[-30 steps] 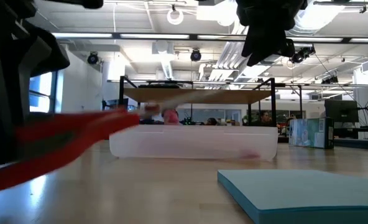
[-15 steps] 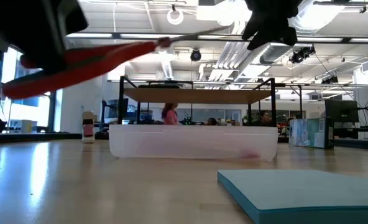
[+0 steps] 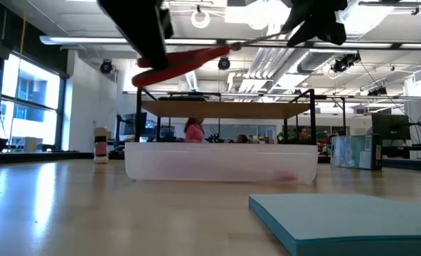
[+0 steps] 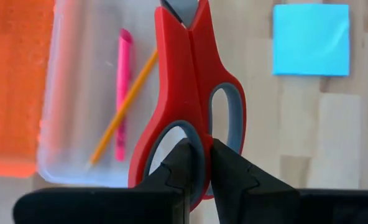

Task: Pack school essentials
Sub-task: Put the orange scissor into the supply box

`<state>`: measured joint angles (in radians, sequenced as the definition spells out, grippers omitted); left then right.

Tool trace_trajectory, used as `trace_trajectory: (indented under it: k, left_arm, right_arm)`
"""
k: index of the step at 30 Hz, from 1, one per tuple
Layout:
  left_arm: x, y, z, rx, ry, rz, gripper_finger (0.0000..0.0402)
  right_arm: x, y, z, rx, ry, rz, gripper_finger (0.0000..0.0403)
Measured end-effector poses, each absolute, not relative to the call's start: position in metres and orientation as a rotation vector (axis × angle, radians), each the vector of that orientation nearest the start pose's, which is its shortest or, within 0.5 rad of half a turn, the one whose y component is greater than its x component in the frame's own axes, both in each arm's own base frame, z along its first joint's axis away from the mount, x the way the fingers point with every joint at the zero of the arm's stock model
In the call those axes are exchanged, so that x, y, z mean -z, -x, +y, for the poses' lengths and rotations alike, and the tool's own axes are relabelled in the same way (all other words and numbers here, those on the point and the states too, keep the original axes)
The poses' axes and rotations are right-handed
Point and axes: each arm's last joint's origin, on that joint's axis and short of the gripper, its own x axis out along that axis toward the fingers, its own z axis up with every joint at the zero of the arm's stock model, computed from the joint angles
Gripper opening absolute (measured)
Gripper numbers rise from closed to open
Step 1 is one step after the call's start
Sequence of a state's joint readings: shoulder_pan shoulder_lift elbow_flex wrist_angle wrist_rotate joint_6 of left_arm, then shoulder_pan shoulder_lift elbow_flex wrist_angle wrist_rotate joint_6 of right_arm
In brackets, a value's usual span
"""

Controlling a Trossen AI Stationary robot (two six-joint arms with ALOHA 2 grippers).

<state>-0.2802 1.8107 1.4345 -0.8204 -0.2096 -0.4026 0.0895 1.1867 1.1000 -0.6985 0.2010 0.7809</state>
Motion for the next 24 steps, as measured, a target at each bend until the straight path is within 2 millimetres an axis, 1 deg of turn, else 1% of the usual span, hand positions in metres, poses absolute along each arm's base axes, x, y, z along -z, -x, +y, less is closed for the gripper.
trace_trajectory:
  k: [5, 9, 12, 14, 17, 20, 24]
  left_arm:
    - [-0.235, -0.361, -0.063, -0.081, 0.066, 1.203, 0.0035]
    - [-0.234, -0.361, -0.042, -0.038, 0.071, 1.24, 0.0035]
    - [-0.234, -0.36, -0.03, -0.015, 0.1, 1.271, 0.0035]
    - [-0.233, -0.359, -0.022, -0.003, 0.111, 1.293, 0.0035]
    - [-0.227, -0.36, -0.014, 0.009, 0.1, 1.322, 0.0035]
    - [-0.223, -0.363, -0.01, 0.056, 0.117, 1.324, 0.0035]
    - [-0.215, -0.364, -0.005, 0.034, 0.142, 1.363, 0.0035]
  right_arm:
    - [-0.318, -0.238, 0.016, 0.404, -0.629, 0.696, 0.0128]
    - [-0.317, -0.236, 0.015, 0.412, -0.628, 0.711, 0.0128]
    - [-0.317, -0.236, 0.015, 0.43, -0.662, 0.713, 0.0128]
    - [-0.316, -0.235, 0.015, 0.439, -0.671, 0.718, 0.0128]
    - [-0.315, -0.234, 0.014, 0.459, -0.69, 0.729, 0.0128]
    - [-0.314, -0.233, 0.012, 0.487, -0.703, 0.739, 0.0128]
    - [-0.312, -0.231, 0.01, 0.514, -0.717, 0.753, 0.0128]
